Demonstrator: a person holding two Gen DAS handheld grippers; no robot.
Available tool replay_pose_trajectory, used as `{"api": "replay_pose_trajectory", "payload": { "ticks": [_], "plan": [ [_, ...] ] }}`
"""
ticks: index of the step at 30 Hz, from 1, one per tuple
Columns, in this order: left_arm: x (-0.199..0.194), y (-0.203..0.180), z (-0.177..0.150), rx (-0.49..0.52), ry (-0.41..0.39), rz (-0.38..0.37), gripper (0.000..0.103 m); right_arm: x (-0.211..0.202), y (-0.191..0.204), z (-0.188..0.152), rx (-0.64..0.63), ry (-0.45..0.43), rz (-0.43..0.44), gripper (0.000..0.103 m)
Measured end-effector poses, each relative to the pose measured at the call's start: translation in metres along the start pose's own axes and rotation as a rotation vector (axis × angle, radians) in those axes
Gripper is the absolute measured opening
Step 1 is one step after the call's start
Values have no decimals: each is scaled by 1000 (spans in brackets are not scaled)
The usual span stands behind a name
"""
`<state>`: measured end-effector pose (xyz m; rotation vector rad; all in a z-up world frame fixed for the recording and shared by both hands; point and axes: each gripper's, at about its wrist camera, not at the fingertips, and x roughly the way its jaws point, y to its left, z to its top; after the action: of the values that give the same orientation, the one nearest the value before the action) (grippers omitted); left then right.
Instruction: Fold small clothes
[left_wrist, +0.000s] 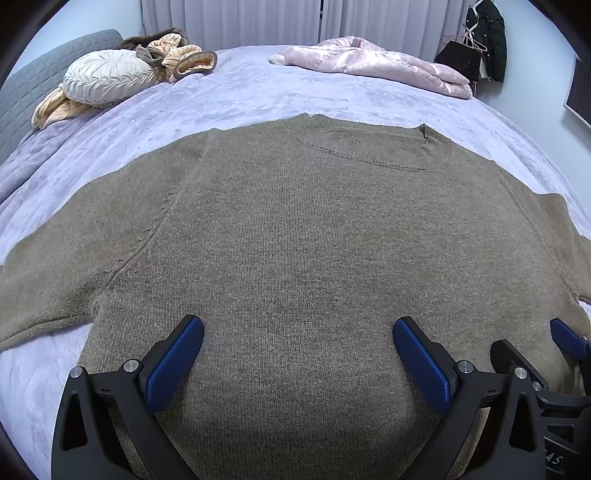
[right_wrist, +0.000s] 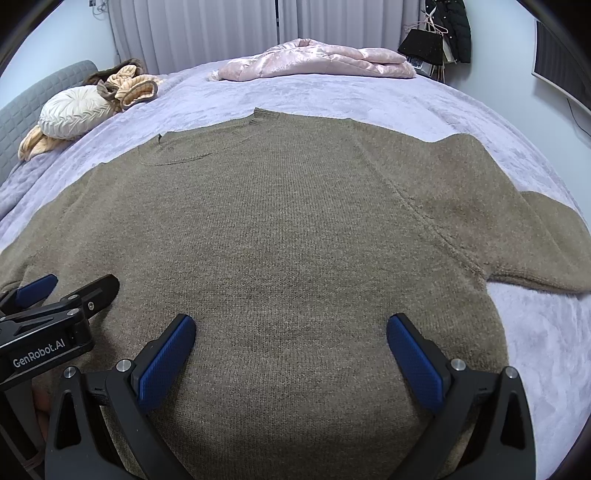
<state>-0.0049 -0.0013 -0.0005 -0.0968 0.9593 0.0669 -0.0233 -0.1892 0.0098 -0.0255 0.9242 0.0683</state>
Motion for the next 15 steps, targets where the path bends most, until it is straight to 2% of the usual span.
{"api": "replay_pose_trajectory", "payload": {
  "ticks": [5, 12, 15],
  "plan": [
    [-3, 2, 3, -5, 17, 2, 103, 2, -1, 2, 2, 9, 2, 103],
    [-17, 7, 13, -59, 127, 2, 103, -6, 7, 16, -50, 84, -30, 103],
    [-39, 1, 17, -67, 97, -18, 103, -29, 3, 24, -59, 39, -20, 103]
  ]
}}
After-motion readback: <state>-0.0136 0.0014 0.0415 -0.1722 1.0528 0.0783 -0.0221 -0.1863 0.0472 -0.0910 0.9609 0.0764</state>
